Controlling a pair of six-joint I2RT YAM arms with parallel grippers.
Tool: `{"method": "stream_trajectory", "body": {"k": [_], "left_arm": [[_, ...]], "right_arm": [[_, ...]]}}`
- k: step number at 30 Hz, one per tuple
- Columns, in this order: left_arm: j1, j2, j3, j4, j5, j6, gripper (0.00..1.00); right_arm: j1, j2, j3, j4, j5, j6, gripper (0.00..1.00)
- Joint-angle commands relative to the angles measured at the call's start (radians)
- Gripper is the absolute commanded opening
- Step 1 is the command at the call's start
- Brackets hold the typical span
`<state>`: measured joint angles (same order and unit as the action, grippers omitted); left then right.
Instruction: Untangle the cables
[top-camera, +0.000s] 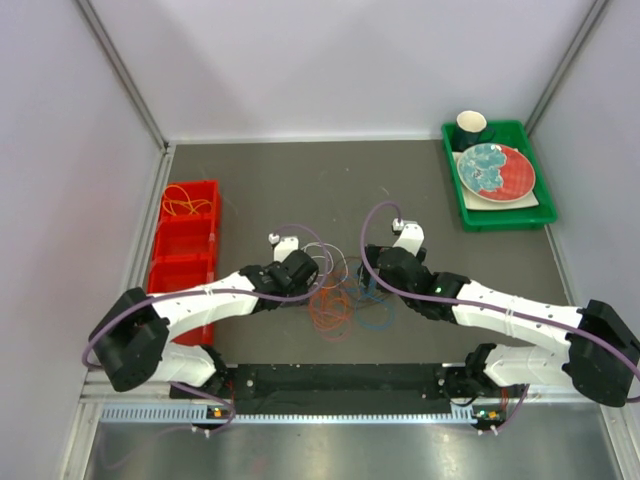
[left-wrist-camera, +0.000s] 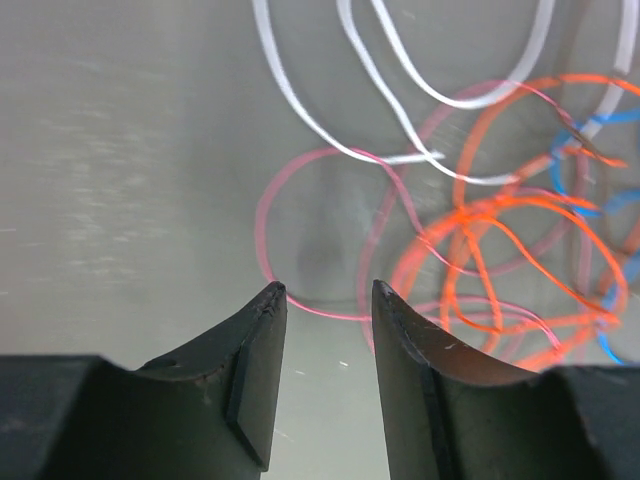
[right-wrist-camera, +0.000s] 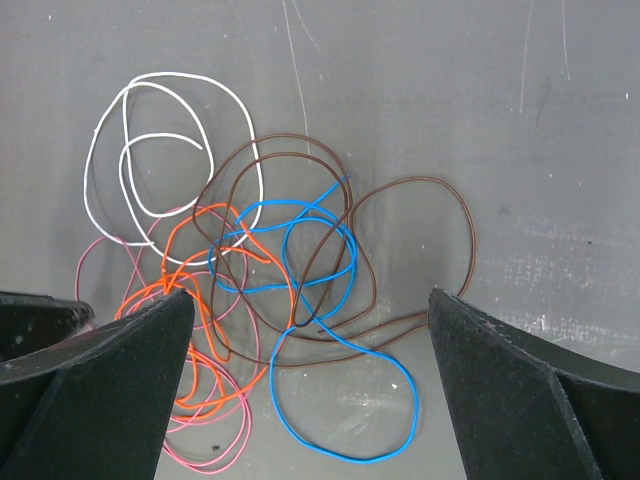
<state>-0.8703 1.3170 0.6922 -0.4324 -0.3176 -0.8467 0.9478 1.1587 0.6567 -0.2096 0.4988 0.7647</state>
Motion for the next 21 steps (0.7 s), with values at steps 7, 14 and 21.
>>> {"method": "stream_trajectory", "body": {"k": [7,14,21], "left_arm": [[0.002,0.054,0.078,-0.106,-0.103,-0.031,0.43],[-0.016,0.057,0.046,-0.083,-0.046,-0.052,0.45],[-0.035,0.114,0.038,-0.045,-0.040,-0.052,0.46]], "right_arm": [[-0.001,-0.008,0.029,0.006,-0.002,0.012,0.99],[-0.001,-0.007,0.030,0.006,-0.002,0.010,0.99],[-0.001,-0.005,0.032,0.006,-0.002,0.012,0.99]]}}
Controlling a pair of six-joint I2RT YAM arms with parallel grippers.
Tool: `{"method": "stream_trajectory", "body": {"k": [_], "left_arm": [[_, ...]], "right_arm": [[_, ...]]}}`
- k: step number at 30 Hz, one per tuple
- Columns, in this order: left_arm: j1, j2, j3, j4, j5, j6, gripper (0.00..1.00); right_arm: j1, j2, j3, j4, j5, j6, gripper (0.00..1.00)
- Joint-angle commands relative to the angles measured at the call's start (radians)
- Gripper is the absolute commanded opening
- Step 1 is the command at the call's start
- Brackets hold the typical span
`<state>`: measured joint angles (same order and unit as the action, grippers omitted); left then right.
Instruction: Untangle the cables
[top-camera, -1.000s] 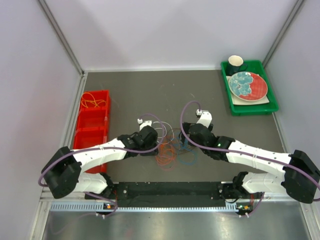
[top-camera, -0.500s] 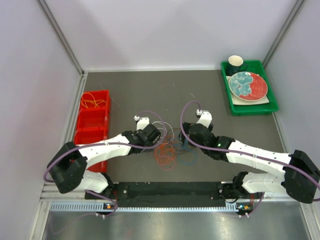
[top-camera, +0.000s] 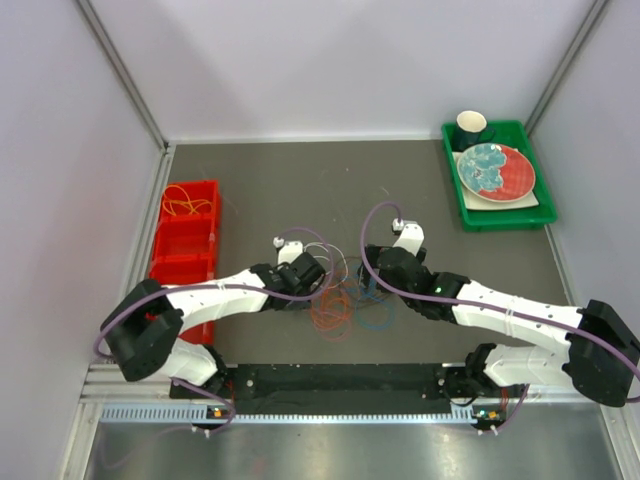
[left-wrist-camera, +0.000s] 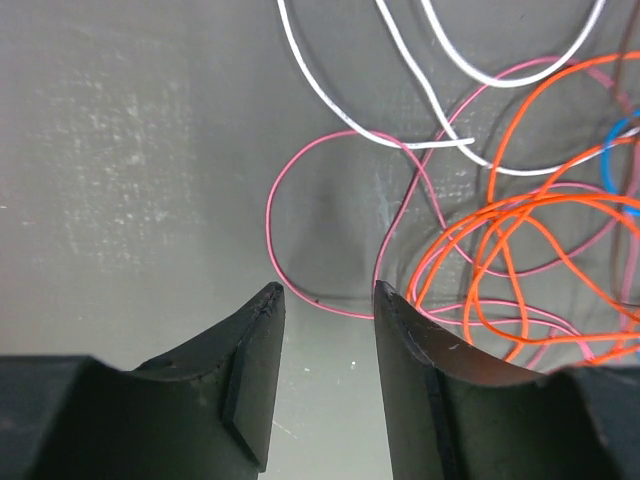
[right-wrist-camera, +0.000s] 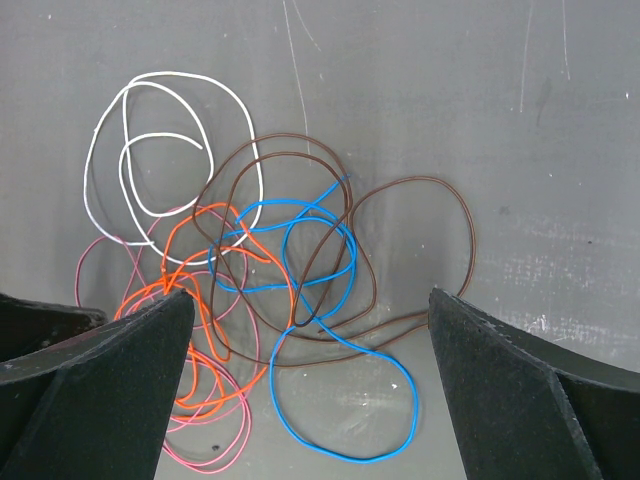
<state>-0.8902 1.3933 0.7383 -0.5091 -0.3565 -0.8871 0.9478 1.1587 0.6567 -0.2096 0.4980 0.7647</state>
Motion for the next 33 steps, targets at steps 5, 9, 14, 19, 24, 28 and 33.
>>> {"method": "stream_trajectory", "body": {"k": [5,9,14,19,24,28,33], "left_arm": [[-0.026,0.092,0.004,0.044,-0.007,-0.012,0.44],[-0.035,0.099,0.010,0.055,-0.007,-0.013,0.44],[-0.062,0.095,0.068,-0.054,-0.064,-0.039,0.44],[-0.093,0.085,0.105,-0.112,-0.087,-0.087,0.44],[-0.130,0.096,0.102,-0.117,-0.098,-0.122,0.46],[-0.136,0.124,0.102,-0.112,-0.096,-0.122,0.48],[-0.136,0.142,0.082,-0.086,-0.087,-0.124,0.48]], "right_arm": [[-0.001,0.001,0.037,0.001,-0.003,0.010,0.99],[-0.001,0.004,0.037,0.003,-0.003,0.010,0.99],[-0.001,0.007,0.041,0.003,-0.003,0.010,0.99],[-0.001,0.016,0.046,-0.001,-0.003,0.008,0.99],[-0.001,0.018,0.047,-0.002,-0.006,0.007,0.99],[-0.001,0.021,0.049,-0.002,-0.007,0.007,0.99],[-0.001,0.019,0.047,-0.005,-0.006,0.007,0.99]]}}
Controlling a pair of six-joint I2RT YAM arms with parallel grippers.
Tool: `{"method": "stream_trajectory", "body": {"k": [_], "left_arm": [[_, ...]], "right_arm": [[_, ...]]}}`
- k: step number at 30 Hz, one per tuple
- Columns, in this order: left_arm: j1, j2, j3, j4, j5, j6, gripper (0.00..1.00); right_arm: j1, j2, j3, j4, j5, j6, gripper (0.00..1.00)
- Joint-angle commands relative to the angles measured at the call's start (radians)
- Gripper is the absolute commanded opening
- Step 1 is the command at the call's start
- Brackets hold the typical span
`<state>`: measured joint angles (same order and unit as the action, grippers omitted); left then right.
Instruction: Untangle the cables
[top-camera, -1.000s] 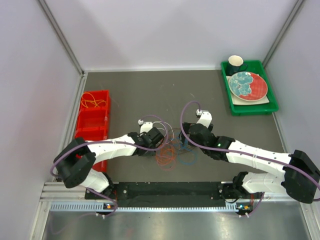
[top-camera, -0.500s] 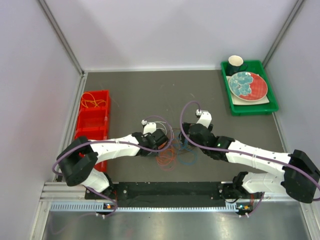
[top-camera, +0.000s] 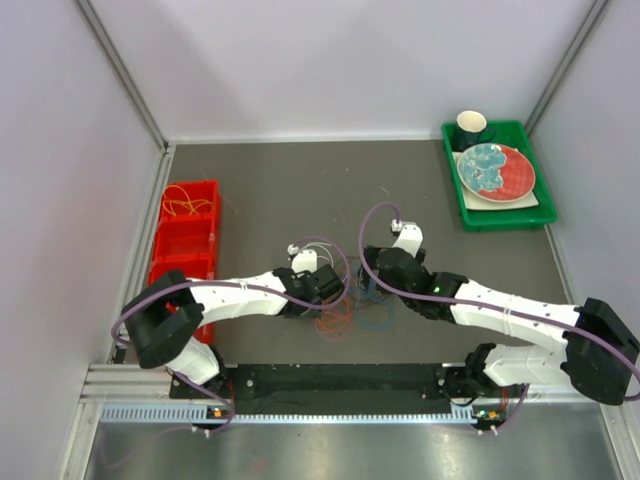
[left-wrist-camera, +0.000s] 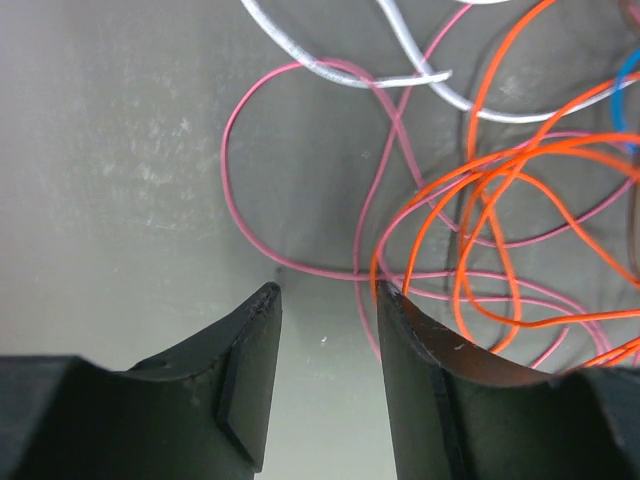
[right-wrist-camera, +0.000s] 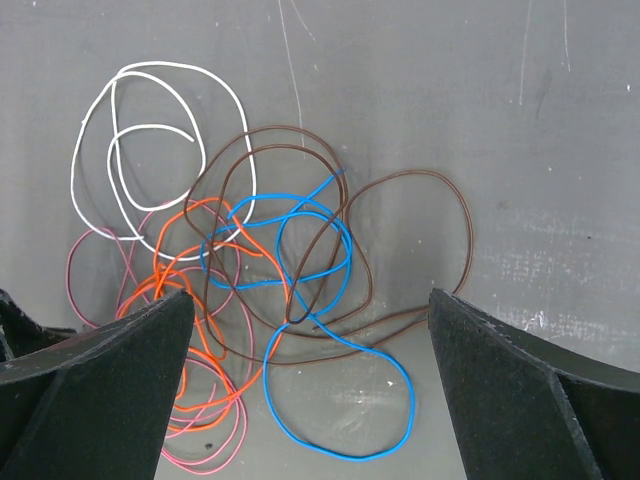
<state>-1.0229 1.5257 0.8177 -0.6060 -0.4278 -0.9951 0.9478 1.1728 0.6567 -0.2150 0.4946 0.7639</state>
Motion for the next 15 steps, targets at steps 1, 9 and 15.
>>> {"method": "stream_trajectory", "body": {"k": [1,9,15], "left_arm": [[-0.003,0.011,0.001,0.018,-0.015,-0.016,0.48],[-0.002,0.031,-0.019,0.023,-0.005,-0.033,0.35],[-0.002,0.011,-0.032,0.009,-0.022,-0.039,0.23]], "right_arm": [[-0.001,0.004,0.049,0.000,-0.001,0.006,0.99],[-0.001,0.005,0.049,0.000,-0.004,0.009,0.99],[0.000,0.007,0.049,0.002,-0.004,0.008,0.99]]}}
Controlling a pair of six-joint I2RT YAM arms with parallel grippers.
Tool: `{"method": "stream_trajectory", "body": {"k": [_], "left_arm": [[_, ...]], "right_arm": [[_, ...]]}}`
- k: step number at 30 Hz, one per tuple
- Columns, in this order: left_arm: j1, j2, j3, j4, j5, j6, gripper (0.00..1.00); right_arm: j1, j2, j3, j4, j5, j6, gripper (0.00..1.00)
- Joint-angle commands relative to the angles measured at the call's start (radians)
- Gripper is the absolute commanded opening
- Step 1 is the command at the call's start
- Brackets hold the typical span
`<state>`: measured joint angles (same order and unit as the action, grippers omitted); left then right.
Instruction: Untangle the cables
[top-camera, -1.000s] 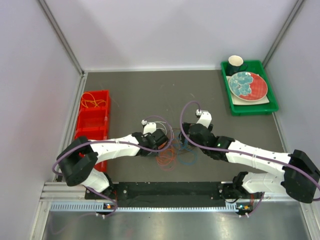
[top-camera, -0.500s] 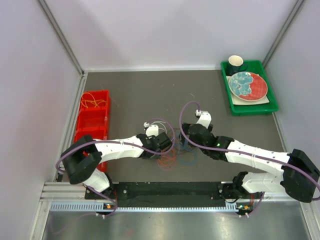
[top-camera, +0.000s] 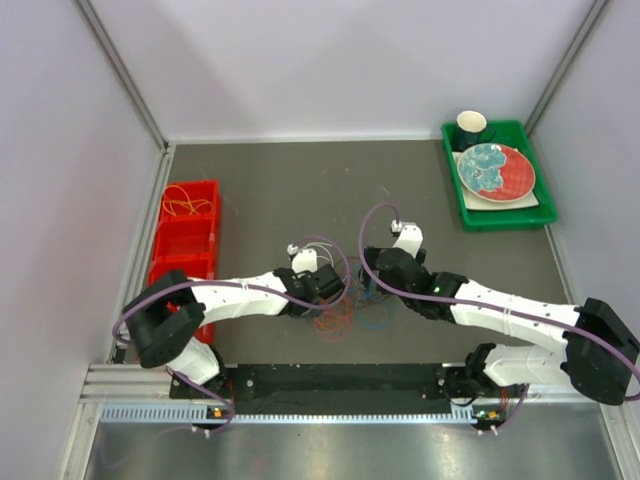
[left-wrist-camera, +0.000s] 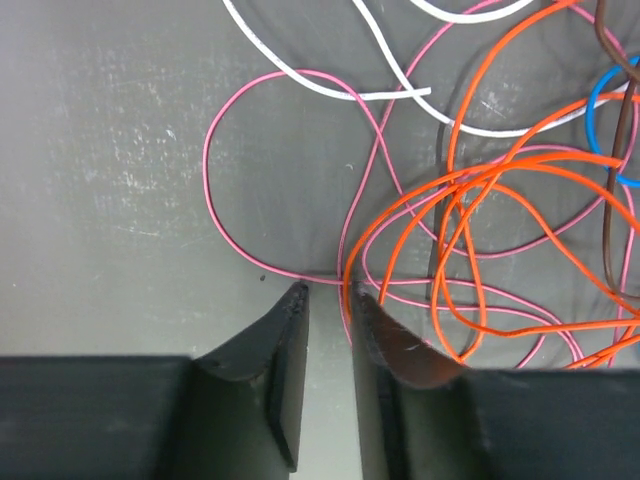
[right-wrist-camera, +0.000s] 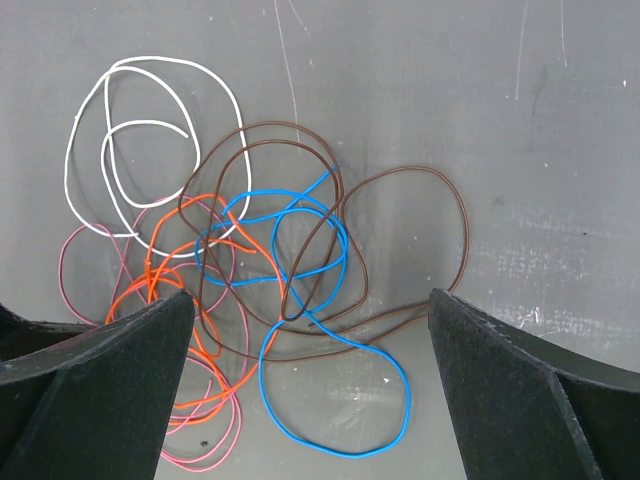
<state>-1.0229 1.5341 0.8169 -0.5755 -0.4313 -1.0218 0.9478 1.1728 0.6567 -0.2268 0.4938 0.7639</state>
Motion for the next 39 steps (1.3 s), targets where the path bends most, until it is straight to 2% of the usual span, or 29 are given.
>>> {"method": "stream_trajectory", "body": {"k": [1,4,10,19,23,25,26,28,29,32,34,36,37,38,39], "left_arm": [[-0.003,0.006,-0.032,-0.024,-0.021,-0.012,0.11],[-0.002,0.023,-0.022,-0.044,-0.041,-0.014,0.00],[-0.003,-0.018,0.082,-0.193,-0.125,0.017,0.00],[-0.003,-0.109,0.355,-0.374,-0.171,0.117,0.00],[-0.002,-0.127,0.578,-0.497,-0.259,0.155,0.00],[-0.002,-0.150,0.667,-0.483,-0.283,0.253,0.00],[-0.002,-0.155,0.770,-0.472,-0.290,0.335,0.00],[0.000,-0.143,0.881,-0.440,-0.308,0.417,0.00],[0.000,-0.118,0.995,-0.435,-0.314,0.486,0.00],[-0.002,-0.056,1.202,-0.445,-0.319,0.569,0.00],[0.000,-0.037,1.255,-0.461,-0.323,0.574,0.00],[-0.002,-0.045,1.217,-0.460,-0.310,0.539,0.14],[-0.002,-0.057,1.120,-0.431,-0.296,0.523,0.20],[-0.002,-0.090,1.058,-0.405,-0.246,0.497,0.30],[0.000,-0.109,0.998,-0.382,-0.229,0.483,0.35]], "right_arm": [[-0.001,0.005,0.049,0.014,-0.003,0.008,0.99],[-0.001,0.005,0.049,0.012,-0.003,0.008,0.99],[-0.001,0.007,0.049,0.015,-0.004,0.008,0.99],[-0.001,0.011,0.055,0.009,-0.004,0.006,0.99],[-0.001,-0.002,0.049,0.012,-0.001,0.009,0.99],[-0.001,-0.012,0.038,0.020,0.002,0.011,0.99],[-0.001,-0.016,0.034,0.024,0.003,0.011,0.99],[-0.001,-0.018,0.035,0.026,0.006,0.011,0.99],[-0.001,-0.015,0.035,0.026,0.008,0.011,0.99],[-0.001,-0.021,0.034,0.024,0.011,0.011,0.99],[0.000,-0.036,0.027,0.027,0.011,0.012,0.99],[-0.001,-0.050,0.017,0.029,0.020,0.017,0.99],[-0.001,-0.061,0.011,0.026,0.026,0.021,0.99],[-0.001,-0.090,-0.002,0.020,0.044,0.037,0.99],[-0.001,-0.110,-0.011,0.008,0.060,0.046,0.99]]}}
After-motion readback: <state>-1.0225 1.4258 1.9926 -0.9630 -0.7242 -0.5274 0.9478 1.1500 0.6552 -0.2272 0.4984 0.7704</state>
